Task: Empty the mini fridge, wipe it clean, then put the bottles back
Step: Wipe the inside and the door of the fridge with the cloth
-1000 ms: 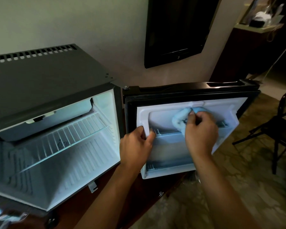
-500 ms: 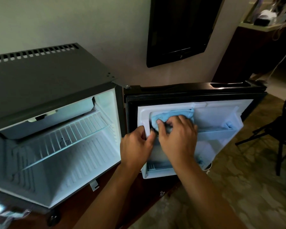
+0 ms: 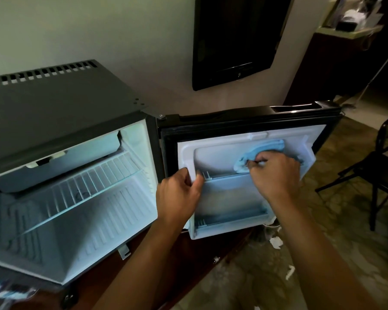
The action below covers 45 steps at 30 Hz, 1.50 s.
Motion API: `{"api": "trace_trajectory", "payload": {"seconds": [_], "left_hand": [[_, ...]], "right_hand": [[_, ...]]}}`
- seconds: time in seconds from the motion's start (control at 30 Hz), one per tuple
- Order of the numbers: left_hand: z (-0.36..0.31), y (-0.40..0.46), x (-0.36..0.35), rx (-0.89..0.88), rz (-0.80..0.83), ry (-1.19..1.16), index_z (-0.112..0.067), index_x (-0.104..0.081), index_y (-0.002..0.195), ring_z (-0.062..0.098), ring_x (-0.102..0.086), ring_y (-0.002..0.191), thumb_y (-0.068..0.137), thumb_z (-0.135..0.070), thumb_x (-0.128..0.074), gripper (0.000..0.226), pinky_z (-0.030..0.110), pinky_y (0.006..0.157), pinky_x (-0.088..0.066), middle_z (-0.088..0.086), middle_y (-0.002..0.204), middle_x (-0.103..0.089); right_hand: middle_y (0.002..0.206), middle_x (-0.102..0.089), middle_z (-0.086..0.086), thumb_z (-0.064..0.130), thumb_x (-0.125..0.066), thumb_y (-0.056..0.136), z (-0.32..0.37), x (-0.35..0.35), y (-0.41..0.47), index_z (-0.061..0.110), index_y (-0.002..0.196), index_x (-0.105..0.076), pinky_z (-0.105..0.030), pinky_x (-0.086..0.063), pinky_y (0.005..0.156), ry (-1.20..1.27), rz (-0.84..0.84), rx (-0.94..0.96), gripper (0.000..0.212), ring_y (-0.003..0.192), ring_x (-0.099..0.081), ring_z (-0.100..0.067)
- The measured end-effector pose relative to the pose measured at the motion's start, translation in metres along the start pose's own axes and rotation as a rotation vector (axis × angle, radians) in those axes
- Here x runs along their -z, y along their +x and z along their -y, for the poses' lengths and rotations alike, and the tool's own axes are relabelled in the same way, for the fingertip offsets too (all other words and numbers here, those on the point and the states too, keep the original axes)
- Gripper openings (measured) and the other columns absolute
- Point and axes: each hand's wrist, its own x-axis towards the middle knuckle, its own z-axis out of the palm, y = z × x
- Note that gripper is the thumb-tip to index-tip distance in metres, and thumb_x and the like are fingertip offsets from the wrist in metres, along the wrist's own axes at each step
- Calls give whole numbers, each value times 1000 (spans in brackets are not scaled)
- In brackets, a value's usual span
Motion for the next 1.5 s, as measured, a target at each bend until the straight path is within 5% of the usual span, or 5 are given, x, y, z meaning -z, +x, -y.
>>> {"api": "trace_trajectory", "payload": {"seconds": [0.17,0.5,0.97,1.33,1.5], "left_hand": [[0,-2,1,-8,-20,-10,-21,-32,54,18,-48,44,88,-42,-60,48,34,48,-44,-2,45,-48],[-1,-2,2,-26,-25,37,-19,-31,55,20,-44,43,85,-50,-51,48,30,48,-37,-2,43,-40],[-5,-4,8,-55,1,127,-25,-28,57,11,-35,40,92,-44,-54,48,24,49,-24,-10,43,-36],[-8,-2,7,7,26,97,-22,-30,55,21,-41,44,91,-39,-60,50,30,51,-34,-5,44,-40],[-9,-1,8,11,41,93,-19,-34,56,22,-49,47,91,-42,-58,48,30,51,-35,-3,47,-46]], "right_hand": [[67,-64,0,38,-61,84,4,-9,-8,18,69,-67,-39,-28,89,-71,-56,17,26,76,-57,-24],[87,-69,-1,40,-54,87,50,-33,-34,18,81,-72,-43,-29,89,-234,-14,106,30,97,-56,-26],[58,-53,7,46,-58,88,-8,8,5,21,75,-74,-43,-41,99,-188,142,-65,32,67,-49,-19],[69,-57,-9,25,-60,87,-8,-5,-3,10,64,-61,-30,-36,62,-59,-30,-94,27,81,-56,-31],[76,-65,-15,22,-63,83,29,-24,-22,6,71,-66,-31,-36,65,-64,-22,69,20,87,-57,-33]]}}
